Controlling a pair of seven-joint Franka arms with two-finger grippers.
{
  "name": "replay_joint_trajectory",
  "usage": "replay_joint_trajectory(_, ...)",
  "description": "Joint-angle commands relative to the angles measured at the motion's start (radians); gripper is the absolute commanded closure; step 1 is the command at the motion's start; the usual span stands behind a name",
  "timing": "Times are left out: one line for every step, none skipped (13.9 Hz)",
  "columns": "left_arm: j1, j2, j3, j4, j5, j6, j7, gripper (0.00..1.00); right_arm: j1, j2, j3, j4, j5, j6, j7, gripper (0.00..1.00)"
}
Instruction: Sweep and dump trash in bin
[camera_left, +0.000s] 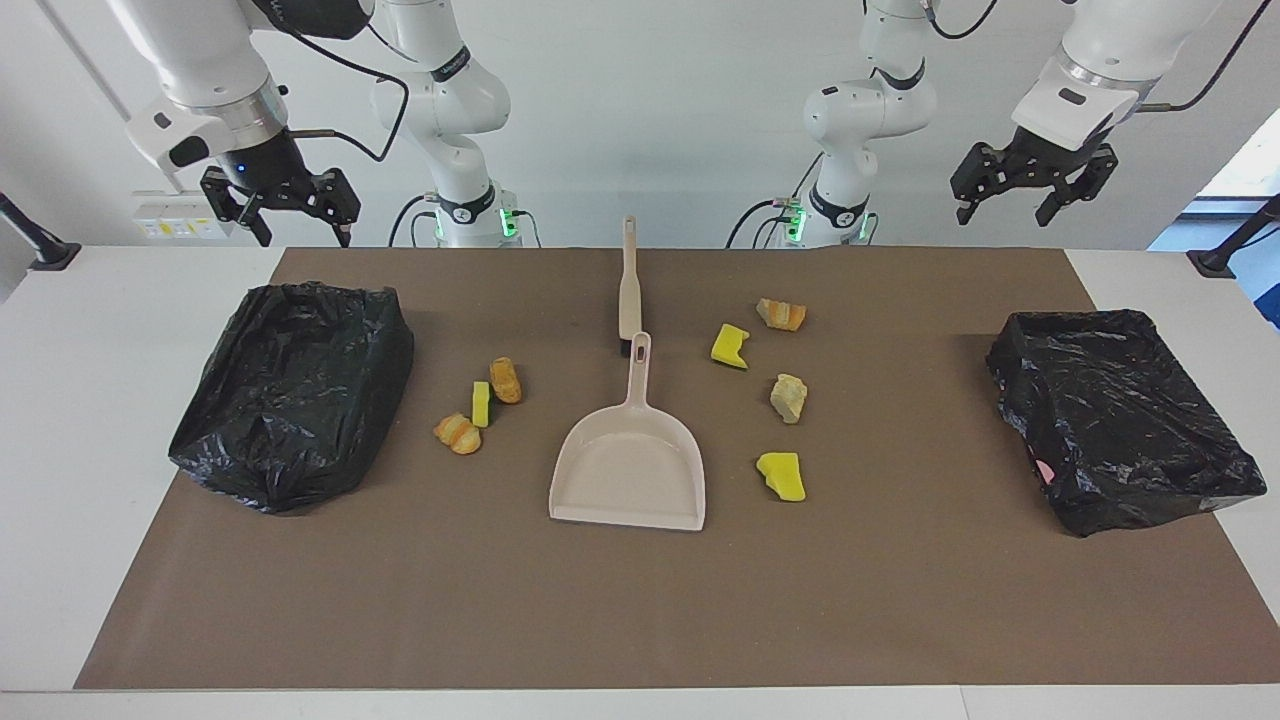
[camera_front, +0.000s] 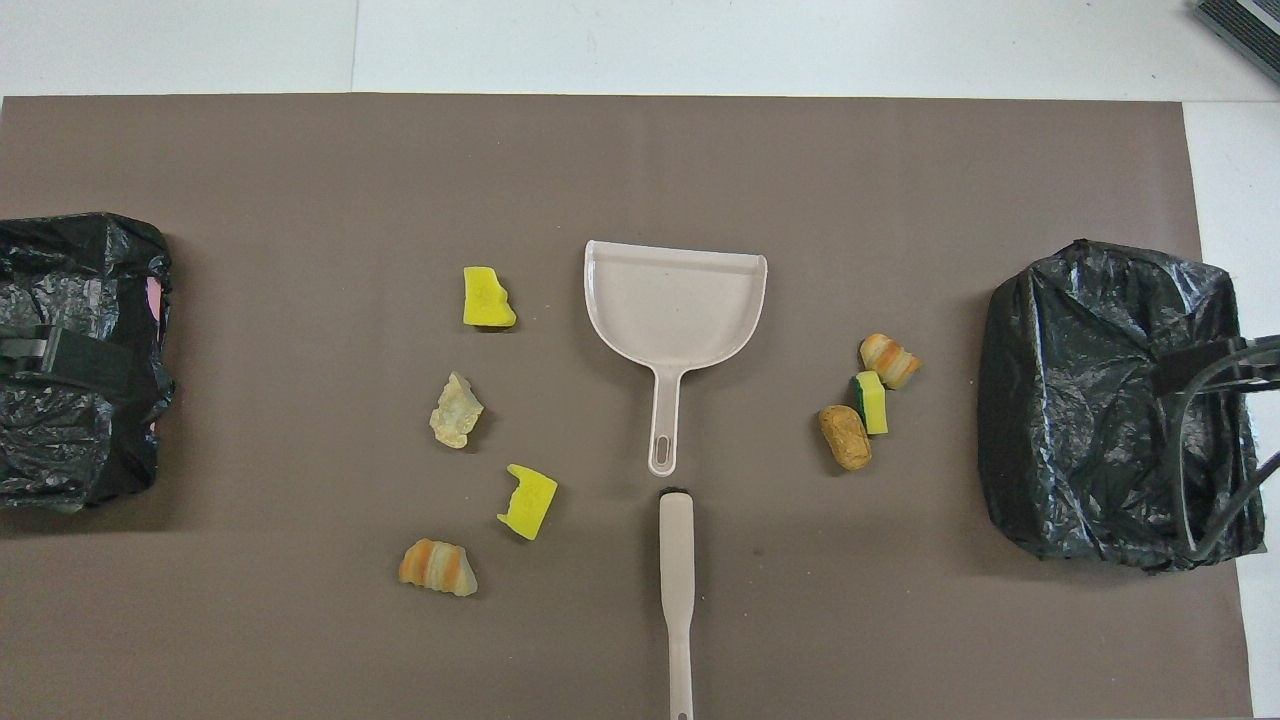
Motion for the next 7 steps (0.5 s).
replay_joint_trajectory(0.017, -0.015, -0.009, -0.021, 0.008, 0.005, 0.005, 0.0, -0.006, -0.013, 0.001, -0.007, 0.016, 0.001, 0.021, 0.0)
replay_joint_trajectory(0.017, -0.015, -0.009, -0.021, 0.008, 0.005, 0.007, 0.0, -0.006, -0.015, 0.001, -0.007, 0.016, 0.001, 0.021, 0.0)
replay_joint_trajectory(0.017, -0.015, -0.009, -0.021, 0.008, 0.005, 0.005, 0.0, -0.006, -0.013, 0.001, -0.007, 0.016, 0.001, 0.019, 0.0)
replay_joint_trajectory(0.017, -0.015, -0.009, -0.021, 0.008, 0.005, 0.007, 0.0, -0.006, -0.013, 0.001, -0.007, 0.016, 0.003, 0.015, 0.0)
replay_joint_trajectory(0.017, -0.015, -0.009, -0.021, 0.008, 0.005, 0.007, 0.0, -0.006, -0.013, 0.001, -0.007, 0.016, 0.003, 0.016, 0.0)
replay_joint_trajectory(0.017, -0.015, -0.009, -0.021, 0.008, 0.005, 0.007, 0.0, -0.006, -0.013, 0.001, -0.007, 0.016, 0.003, 0.016, 0.0)
replay_joint_trajectory(0.017, -0.015, -0.009, -0.021, 0.008, 0.005, 0.007, 0.0, -0.006, -0.013, 0.001, -0.007, 0.016, 0.003, 0.016, 0.0)
